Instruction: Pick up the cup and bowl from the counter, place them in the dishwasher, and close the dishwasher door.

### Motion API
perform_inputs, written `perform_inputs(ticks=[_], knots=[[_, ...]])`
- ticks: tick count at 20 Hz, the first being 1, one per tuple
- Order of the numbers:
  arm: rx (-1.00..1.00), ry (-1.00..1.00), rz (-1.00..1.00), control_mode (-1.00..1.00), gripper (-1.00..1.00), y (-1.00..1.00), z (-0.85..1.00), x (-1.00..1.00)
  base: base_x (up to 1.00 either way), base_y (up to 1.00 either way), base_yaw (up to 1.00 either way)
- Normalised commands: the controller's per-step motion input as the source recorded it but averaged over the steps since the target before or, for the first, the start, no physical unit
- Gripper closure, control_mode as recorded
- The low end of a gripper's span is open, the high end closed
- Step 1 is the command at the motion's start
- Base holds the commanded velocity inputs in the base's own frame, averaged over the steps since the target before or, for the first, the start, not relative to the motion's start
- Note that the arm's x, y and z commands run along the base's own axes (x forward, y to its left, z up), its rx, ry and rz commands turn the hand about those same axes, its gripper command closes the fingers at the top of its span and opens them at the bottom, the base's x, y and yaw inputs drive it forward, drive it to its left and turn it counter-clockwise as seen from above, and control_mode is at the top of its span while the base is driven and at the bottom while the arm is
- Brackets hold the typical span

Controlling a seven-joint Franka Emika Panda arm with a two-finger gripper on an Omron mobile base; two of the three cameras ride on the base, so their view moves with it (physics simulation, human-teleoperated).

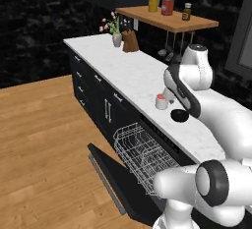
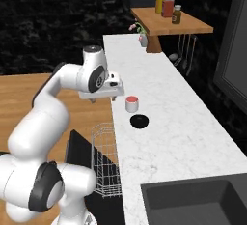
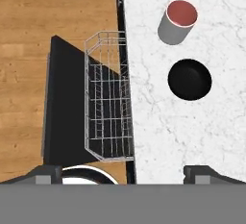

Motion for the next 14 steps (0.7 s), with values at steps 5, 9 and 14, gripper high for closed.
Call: perform_inputs(ticks=[5, 9, 14], knots=[[-0.15, -0.08, 0.07, -1.0, -1.0, -0.2, -0.7, 0.67, 0.0, 0.0, 0.0], [-0.13, -0.06, 0.0, -1.0, -1.0, -0.21, -0.69, 0.64, 0.0, 0.0, 0.0], [-0.07, -0.01, 0.01, -1.0, -1.0, -0.34, -0.55, 0.62, 0.0, 0.0, 0.0]])
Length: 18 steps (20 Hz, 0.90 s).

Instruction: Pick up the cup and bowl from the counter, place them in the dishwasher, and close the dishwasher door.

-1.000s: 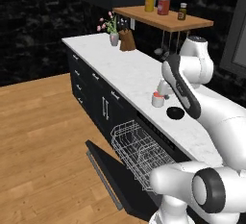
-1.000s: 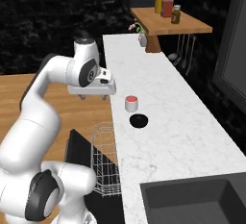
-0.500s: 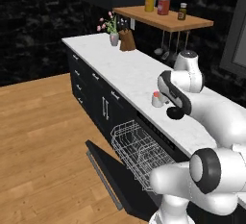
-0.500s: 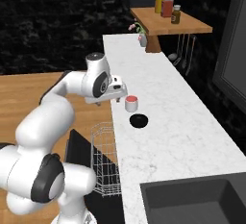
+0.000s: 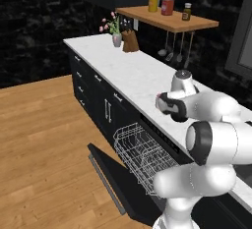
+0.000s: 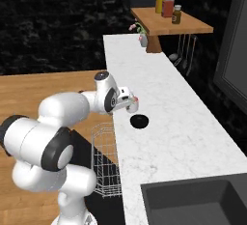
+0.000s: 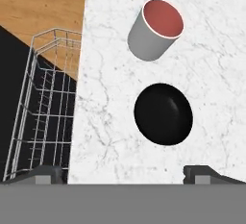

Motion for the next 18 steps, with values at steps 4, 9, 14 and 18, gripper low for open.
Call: perform_inputs(ticks=[4, 9, 14, 18], knots=[[-0.01, 0.0, 0.0, -1.0, -1.0, -0.34, -0.43, 0.48, 0.0, 0.0, 0.0], [0.0, 0.0, 0.0, -1.0, -1.0, -0.22, -0.39, 0.27, 0.0, 0.0, 0.0], [0.0, 0.0, 0.0, -1.0, -1.0, -0.13, -0.43, 0.09, 0.0, 0.0, 0.0], [0.0, 0.0, 0.0, -1.0, -1.0, -0.06, -0.41, 0.12, 0.0, 0.0, 0.0]])
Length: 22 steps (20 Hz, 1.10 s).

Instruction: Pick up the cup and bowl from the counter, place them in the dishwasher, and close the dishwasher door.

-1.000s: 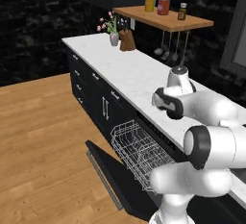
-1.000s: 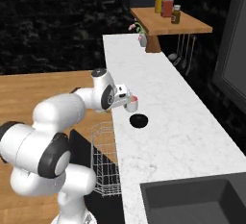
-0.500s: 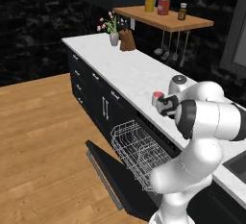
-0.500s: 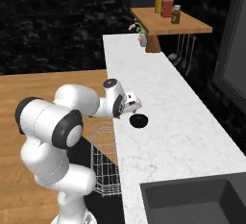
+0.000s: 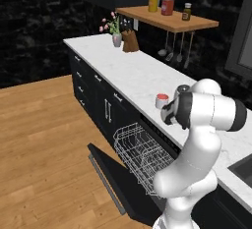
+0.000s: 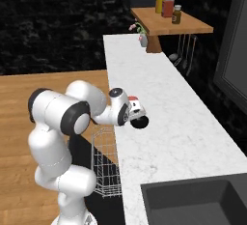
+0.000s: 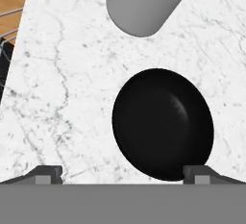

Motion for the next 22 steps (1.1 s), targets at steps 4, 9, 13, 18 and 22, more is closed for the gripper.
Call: perform_inputs(ticks=[4, 9, 13, 18, 22], knots=[[0.0, 0.0, 0.0, -1.0, -1.0, -0.07, -0.31, 0.14, 0.0, 0.0, 0.0], [0.0, 0.0, 0.0, -1.0, -1.0, -0.11, -0.17, 0.32, 0.0, 0.0, 0.0], [0.0, 0.0, 0.0, -1.0, -1.0, -0.09, -0.14, 0.43, 0.0, 0.0, 0.0], [0.0, 0.01, 0.0, -1.0, -1.0, 0.0, -0.21, 0.35, 0.0, 0.0, 0.0], [0.0, 0.05, 0.0, -1.0, 1.0, 0.0, -0.31, 0.07, 0.0, 0.0, 0.0]])
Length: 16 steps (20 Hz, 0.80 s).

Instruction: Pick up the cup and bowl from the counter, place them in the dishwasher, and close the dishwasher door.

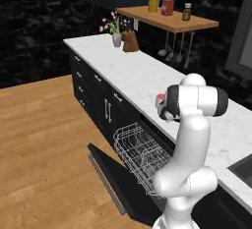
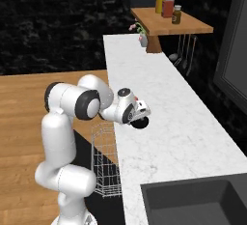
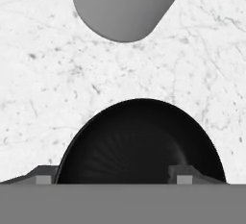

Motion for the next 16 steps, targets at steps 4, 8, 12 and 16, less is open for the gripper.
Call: perform_inputs(ticks=[4, 8, 12, 16], knots=[[0.0, 0.0, 0.0, -1.0, 1.0, 0.0, -0.28, -0.1, 0.0, 0.0, 0.0], [0.0, 0.0, 0.0, -1.0, 1.0, 0.1, -0.14, -0.43, 0.0, 0.0, 0.0], [0.0, 0.0, 0.0, -1.0, 1.0, 0.44, -0.01, -0.66, 0.0, 0.0, 0.0], [0.0, 0.0, 0.0, -1.0, 1.0, 0.81, 0.01, -0.81, 0.0, 0.0, 0.0]])
